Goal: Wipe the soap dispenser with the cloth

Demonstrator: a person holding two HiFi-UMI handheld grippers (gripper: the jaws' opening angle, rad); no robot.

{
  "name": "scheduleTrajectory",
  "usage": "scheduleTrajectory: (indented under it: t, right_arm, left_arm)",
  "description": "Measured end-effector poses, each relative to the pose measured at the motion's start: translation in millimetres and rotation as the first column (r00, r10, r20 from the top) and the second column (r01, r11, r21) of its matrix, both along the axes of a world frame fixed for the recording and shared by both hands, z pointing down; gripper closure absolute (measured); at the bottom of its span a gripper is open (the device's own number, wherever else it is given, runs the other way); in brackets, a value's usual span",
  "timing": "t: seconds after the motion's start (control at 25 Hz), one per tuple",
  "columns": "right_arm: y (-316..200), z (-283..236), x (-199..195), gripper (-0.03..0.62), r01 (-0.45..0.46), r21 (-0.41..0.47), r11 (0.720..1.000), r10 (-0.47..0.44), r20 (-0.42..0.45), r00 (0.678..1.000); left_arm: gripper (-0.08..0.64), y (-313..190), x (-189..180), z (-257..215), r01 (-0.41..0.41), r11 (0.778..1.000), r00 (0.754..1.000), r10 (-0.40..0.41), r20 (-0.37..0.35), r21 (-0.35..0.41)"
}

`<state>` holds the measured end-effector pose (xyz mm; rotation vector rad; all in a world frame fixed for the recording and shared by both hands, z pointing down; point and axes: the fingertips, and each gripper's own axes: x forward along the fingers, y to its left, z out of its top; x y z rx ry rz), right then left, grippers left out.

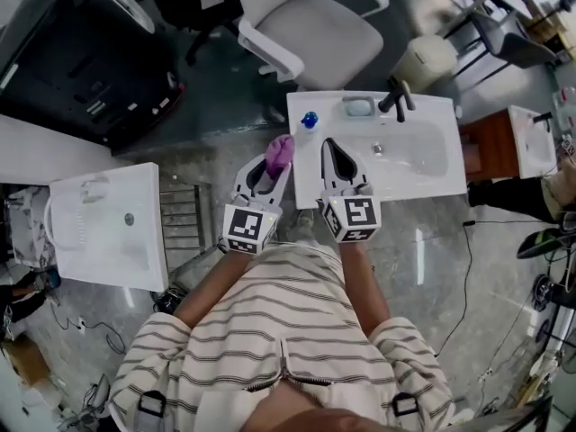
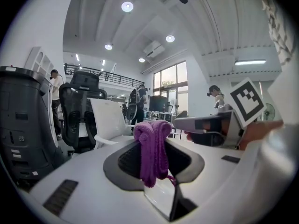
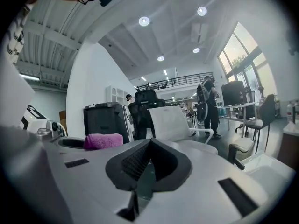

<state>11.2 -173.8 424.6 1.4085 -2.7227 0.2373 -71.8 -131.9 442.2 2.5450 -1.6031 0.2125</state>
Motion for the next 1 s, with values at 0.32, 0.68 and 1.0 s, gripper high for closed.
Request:
scheduleTrajectory:
  t: [0.32, 0.68, 1.0]
  right_arm:
    - [22, -18, -6, 0.589, -0.037, 0.018, 0.999, 0.037, 0.016, 0.999]
    - [28, -26, -2, 0.589, -0.077, 0.032, 0.997, 0.076, 0.039, 0.996]
    - [35, -28, 0, 0.589, -0.086, 0.046, 0.995, 0.085, 0.036, 0.996]
  left_arm:
    - [0.443, 6, -10, -10, -0.008, 0.999, 1.0, 0.008, -0.004, 0.037]
    - [0.443, 10, -8, -16, -0.041, 0.997, 0.999, 0.041, 0.002, 0.067]
    - [0.443, 17, -2, -20, -0.072, 0.994, 0.997, 0.074, -0.02, 0.084]
